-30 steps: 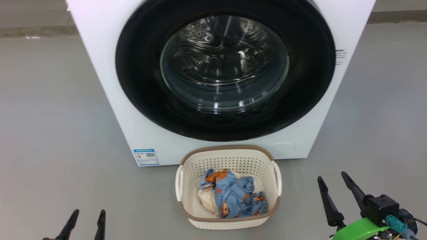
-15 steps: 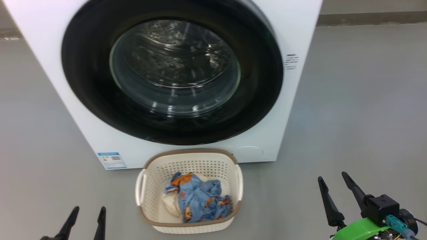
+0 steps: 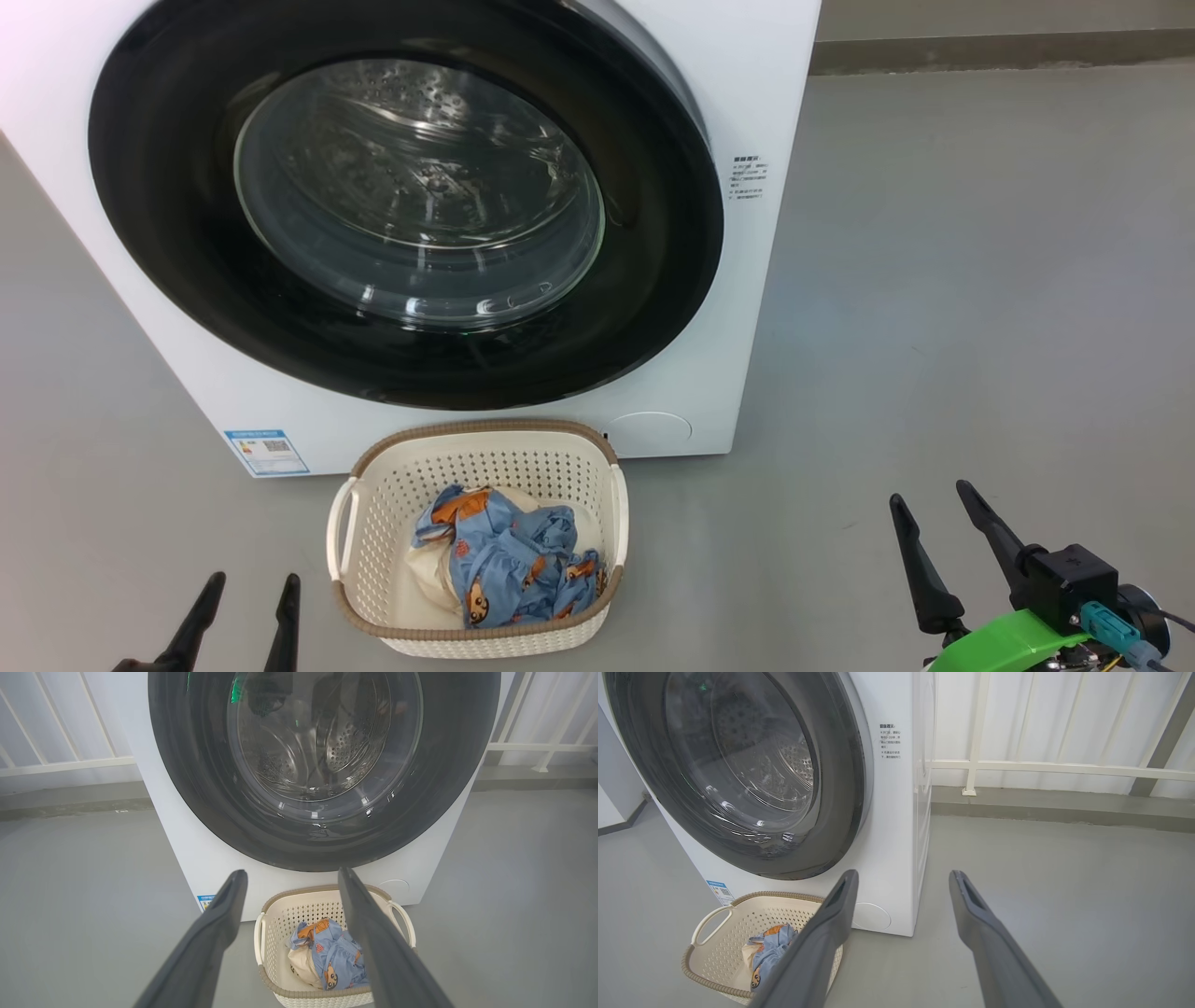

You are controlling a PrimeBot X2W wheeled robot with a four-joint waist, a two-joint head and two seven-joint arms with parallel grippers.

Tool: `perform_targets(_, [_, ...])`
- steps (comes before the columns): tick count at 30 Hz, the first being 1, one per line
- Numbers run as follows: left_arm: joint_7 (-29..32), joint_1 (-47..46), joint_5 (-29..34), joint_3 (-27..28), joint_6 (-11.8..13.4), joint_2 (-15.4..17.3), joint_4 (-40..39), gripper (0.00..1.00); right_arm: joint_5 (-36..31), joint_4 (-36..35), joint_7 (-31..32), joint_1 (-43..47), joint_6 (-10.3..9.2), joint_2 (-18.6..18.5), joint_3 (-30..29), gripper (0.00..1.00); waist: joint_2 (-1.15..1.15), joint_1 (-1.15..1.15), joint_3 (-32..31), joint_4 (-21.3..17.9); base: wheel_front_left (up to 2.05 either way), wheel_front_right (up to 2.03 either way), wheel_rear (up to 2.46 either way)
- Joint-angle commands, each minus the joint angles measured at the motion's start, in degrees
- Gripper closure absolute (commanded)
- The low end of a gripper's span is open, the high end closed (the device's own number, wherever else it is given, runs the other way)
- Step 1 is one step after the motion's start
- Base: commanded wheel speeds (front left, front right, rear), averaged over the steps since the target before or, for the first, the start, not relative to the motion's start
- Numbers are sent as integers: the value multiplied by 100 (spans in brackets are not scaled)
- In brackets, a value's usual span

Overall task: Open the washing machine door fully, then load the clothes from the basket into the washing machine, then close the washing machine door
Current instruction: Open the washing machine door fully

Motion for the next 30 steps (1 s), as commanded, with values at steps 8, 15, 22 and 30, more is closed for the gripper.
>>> perform_targets(8, [-51, -175, 1, 174, -12, 69, -96, 0, -6, -164, -69, -186, -6, -39, 186, 0, 0, 0, 6, 5, 0, 0, 0])
perform_targets(15, [-51, -183, -15, 181, -12, 77, -62, 0, 22, -151, -69, -199, -6, -53, 190, 51, 0, 0, 1, 14, 0, 0, 0])
perform_targets(22, [-51, -174, -32, 169, -13, 89, -47, 0, 101, -167, -69, -203, -6, -70, 233, 100, 0, 0, -6, 18, 0, 0, 0])
perform_targets(30, [-51, -172, -51, 153, -13, 94, -18, 0, 189, -205, -69, -201, -6, -65, 275, 100, 0, 0, 8, 18, 0, 0, 0])
